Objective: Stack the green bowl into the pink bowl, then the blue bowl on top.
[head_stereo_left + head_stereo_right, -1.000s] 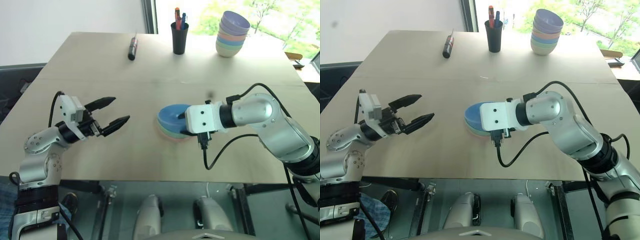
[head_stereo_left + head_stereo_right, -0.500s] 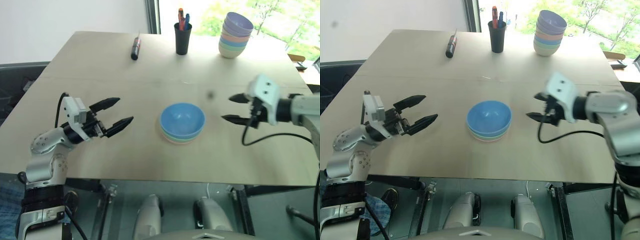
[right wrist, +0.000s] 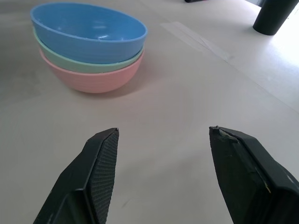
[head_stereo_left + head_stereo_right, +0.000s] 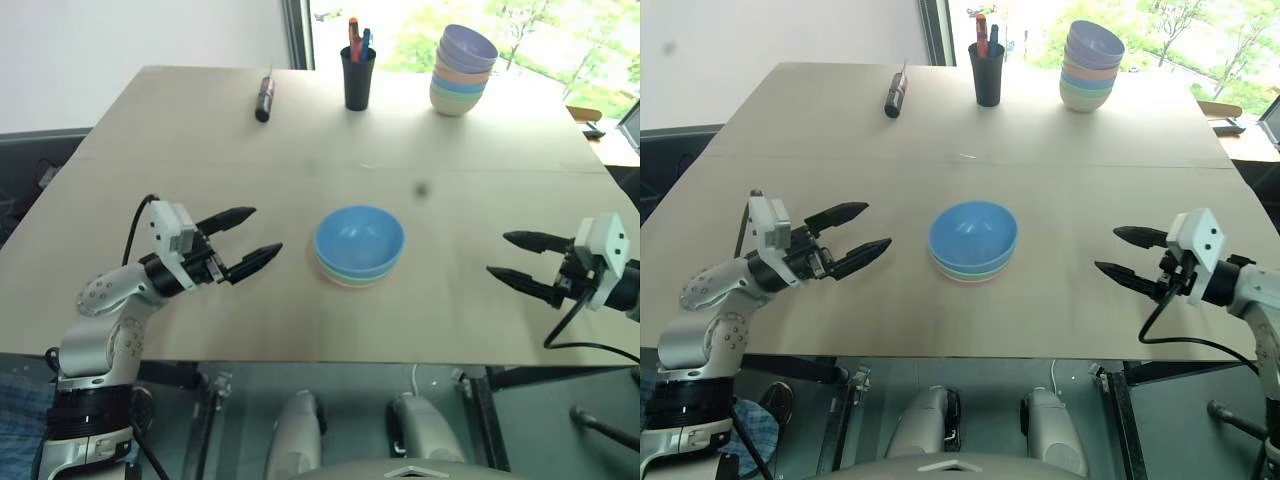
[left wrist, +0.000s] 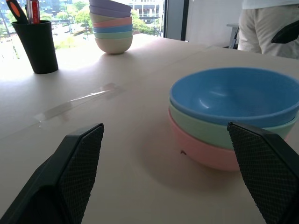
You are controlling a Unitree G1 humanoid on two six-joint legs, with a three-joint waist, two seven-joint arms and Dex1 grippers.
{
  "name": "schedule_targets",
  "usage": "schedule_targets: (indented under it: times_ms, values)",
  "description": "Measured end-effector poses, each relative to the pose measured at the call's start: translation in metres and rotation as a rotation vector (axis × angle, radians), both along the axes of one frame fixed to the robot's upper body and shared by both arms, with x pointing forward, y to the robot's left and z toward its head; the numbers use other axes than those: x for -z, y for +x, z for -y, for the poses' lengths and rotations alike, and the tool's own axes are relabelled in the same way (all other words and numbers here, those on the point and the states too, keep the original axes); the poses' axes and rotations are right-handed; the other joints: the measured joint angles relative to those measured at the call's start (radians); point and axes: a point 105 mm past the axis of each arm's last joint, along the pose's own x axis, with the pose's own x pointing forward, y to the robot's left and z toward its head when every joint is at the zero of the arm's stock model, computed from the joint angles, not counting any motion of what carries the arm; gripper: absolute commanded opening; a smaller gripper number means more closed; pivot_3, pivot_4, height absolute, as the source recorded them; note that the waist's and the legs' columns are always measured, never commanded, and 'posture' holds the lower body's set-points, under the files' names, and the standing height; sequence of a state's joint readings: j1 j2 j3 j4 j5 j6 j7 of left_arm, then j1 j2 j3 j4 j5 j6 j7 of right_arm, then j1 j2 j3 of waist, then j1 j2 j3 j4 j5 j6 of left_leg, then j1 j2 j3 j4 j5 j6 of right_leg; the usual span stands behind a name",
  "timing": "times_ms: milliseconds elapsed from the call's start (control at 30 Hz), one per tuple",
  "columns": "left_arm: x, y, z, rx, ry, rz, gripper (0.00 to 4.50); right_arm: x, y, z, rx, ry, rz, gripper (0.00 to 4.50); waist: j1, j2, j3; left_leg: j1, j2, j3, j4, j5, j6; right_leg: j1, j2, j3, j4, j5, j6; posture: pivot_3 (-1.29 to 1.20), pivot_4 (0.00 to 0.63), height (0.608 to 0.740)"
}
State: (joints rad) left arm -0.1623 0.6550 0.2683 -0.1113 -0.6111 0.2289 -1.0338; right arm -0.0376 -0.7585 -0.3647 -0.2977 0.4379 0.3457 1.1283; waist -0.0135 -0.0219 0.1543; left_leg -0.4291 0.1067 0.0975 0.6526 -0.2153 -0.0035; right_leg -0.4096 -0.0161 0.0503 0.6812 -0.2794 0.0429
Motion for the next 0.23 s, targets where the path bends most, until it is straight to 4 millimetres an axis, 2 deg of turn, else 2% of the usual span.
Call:
schedule_targets:
  times_ms: [233]
  values:
    - [-0.0104, -0.0015, 0.0004, -0.008, -0.047, 0.015, 4.50, -0.0001, -0.0022, 0.0010, -0.008, 0.005, -0.005, 3.24, 0.002, 0.000, 0.000, 0.000, 0.000, 0.000, 0.000, 0.000, 0.000, 0.000, 0.000, 0.000, 0.000, 0.000, 0.000, 0.00, 0.150, 0.740]
